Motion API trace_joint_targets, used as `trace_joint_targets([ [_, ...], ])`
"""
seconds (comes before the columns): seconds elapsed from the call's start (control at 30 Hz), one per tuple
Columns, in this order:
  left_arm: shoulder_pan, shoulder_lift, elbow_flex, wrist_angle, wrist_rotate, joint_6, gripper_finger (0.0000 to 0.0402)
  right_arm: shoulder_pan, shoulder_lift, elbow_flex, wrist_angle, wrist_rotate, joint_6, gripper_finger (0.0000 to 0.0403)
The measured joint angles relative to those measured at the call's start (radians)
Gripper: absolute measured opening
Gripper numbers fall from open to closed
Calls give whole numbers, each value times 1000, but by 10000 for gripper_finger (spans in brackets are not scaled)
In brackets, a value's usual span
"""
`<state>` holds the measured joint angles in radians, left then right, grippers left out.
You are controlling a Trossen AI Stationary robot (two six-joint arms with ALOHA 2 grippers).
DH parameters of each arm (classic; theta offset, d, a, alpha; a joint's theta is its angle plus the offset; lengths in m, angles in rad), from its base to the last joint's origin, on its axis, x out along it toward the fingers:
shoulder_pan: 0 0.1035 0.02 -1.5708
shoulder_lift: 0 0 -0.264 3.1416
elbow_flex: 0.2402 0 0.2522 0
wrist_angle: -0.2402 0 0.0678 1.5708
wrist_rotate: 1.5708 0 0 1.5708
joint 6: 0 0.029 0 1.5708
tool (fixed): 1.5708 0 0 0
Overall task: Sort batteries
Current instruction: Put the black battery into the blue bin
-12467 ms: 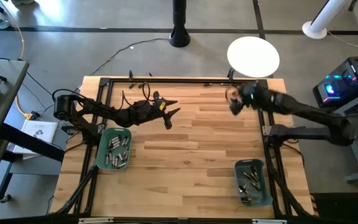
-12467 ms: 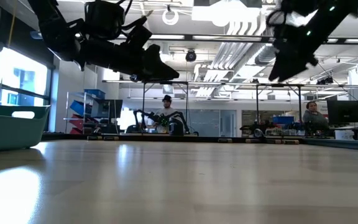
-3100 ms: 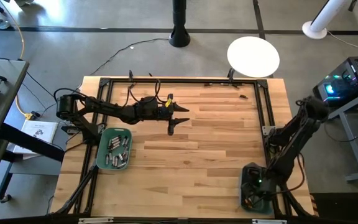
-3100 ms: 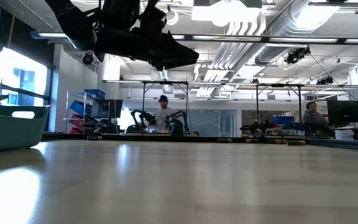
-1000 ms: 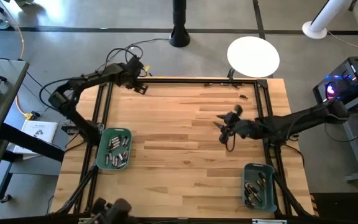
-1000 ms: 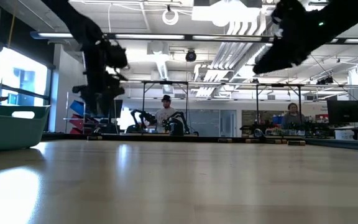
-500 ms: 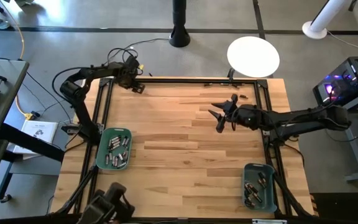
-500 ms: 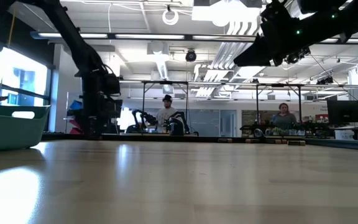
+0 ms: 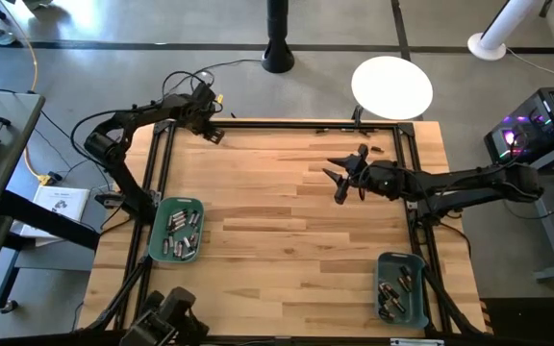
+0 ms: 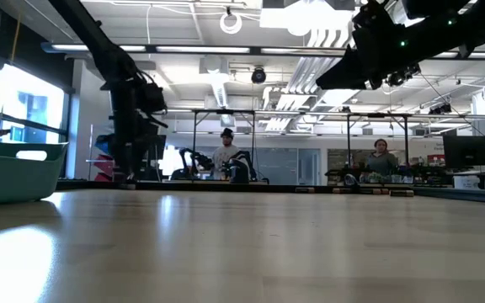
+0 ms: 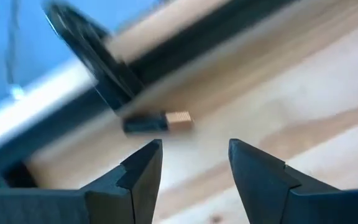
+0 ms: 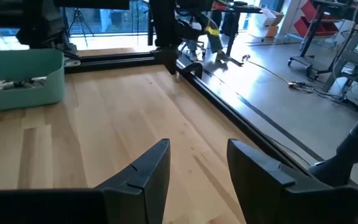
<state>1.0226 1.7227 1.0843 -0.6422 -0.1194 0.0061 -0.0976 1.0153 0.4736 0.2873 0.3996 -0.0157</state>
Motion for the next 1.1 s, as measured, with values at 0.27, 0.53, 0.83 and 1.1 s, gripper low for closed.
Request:
trace_joint_targets([
  [0.27, 5, 49, 1, 77, -17, 308, 177, -41, 0, 0, 13, 1, 19, 153],
  [0.53, 8, 86, 0, 63, -73, 495, 177, -40, 0, 0, 13, -42, 42, 153],
  [0.83, 0, 128, 4, 41, -87, 581, 158, -40, 0, 0, 10, -45, 54, 153],
  [1.1, -31, 130, 3, 26, -49, 452, 50, -40, 0, 0, 10, -82, 66, 153],
])
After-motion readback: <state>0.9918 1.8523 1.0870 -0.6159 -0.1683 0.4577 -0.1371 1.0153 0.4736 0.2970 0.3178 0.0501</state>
